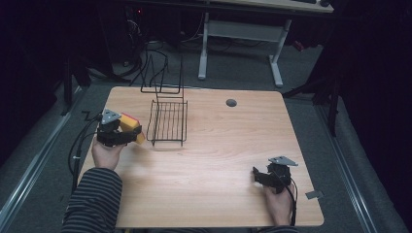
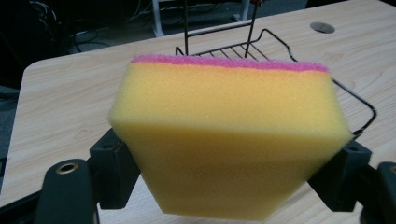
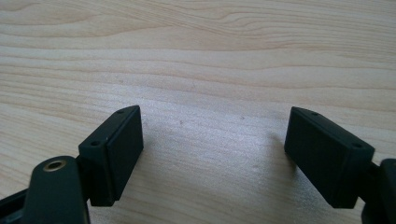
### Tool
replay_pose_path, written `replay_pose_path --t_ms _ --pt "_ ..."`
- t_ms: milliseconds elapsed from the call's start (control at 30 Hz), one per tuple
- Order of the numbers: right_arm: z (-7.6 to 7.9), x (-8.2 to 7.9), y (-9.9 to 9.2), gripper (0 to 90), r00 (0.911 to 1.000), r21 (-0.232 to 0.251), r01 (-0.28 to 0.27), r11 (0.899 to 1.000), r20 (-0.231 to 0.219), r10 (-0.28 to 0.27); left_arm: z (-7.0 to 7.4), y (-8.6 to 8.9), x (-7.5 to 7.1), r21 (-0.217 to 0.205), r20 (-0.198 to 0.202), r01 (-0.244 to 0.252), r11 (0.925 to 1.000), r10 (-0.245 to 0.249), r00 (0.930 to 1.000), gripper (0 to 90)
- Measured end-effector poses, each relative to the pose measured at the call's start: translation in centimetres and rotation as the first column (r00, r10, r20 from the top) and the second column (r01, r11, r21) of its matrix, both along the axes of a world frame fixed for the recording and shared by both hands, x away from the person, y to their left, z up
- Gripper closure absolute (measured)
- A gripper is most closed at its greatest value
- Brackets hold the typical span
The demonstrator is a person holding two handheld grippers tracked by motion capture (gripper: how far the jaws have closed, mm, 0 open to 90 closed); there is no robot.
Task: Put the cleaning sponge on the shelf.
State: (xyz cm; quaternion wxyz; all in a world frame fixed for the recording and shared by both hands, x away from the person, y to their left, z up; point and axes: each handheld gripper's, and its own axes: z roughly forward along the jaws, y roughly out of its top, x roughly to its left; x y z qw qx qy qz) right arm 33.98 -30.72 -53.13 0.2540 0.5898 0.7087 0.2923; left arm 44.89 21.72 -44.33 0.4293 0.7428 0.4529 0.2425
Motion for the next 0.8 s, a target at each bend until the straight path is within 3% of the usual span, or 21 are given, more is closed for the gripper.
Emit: replay_pose_path --t_ms 133,400,800 --pt "0.0 0.0 0.0 19.6 1.0000 0.000 0.001 1.000 -0.001 -0.001 0.8 0.0 -0.5 -0.021 0.014 0.004 0.9998 -0.004 0.9999 22.9" --pt "0.0 0.0 0.0 19.6 1.0000 0.000 0.000 1.000 0.000 0.000 2.3 -0.8 -1.0 -0.012 0.043 0.036 0.9993 -0.036 0.9984 22.9" --pt "0.0 0.0 0.0 19.6 1.0000 0.000 -0.002 1.000 0.000 0.002 3.3 -2.6 -0.6 -0.002 0.045 0.087 0.9962 -0.087 0.9952 22.9"
